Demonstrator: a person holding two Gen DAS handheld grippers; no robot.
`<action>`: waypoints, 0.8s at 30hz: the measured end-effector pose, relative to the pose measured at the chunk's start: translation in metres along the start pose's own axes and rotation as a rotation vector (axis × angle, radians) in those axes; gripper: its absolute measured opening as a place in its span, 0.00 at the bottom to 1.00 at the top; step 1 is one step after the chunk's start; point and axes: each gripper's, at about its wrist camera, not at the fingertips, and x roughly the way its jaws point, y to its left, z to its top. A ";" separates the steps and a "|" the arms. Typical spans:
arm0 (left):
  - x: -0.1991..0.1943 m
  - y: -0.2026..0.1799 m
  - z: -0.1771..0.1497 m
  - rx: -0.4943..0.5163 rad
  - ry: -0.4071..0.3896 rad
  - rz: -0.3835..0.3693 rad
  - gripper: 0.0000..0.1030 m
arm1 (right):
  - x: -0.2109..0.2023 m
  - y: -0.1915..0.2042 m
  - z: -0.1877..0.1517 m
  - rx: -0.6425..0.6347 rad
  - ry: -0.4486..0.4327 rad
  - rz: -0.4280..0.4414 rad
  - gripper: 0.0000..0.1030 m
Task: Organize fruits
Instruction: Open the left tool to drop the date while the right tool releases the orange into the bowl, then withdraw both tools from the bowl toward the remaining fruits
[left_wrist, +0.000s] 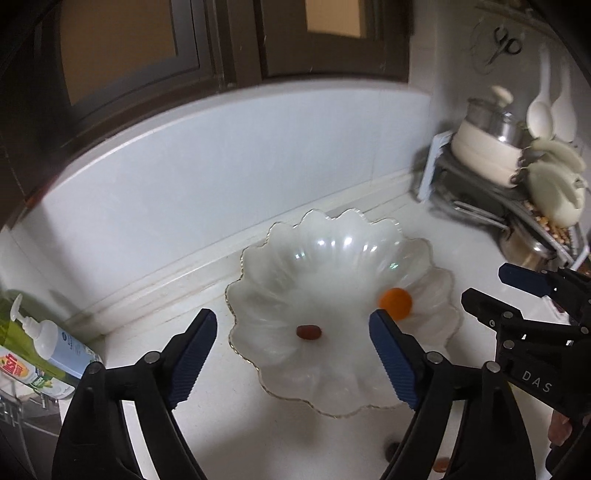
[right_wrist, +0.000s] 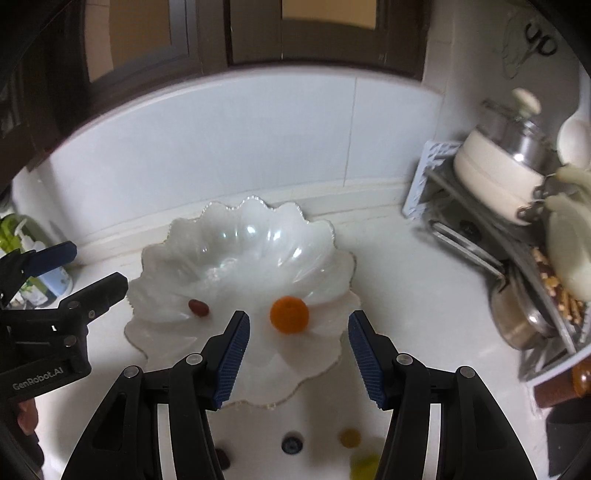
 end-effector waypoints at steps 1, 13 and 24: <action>-0.003 -0.002 -0.001 0.002 -0.009 0.002 0.84 | -0.008 -0.001 -0.002 -0.003 -0.015 -0.007 0.55; -0.066 -0.025 -0.031 0.064 -0.147 -0.005 0.86 | -0.081 -0.007 -0.040 0.033 -0.144 -0.064 0.63; -0.110 -0.041 -0.061 0.119 -0.226 -0.050 0.87 | -0.129 -0.004 -0.081 0.092 -0.236 -0.105 0.63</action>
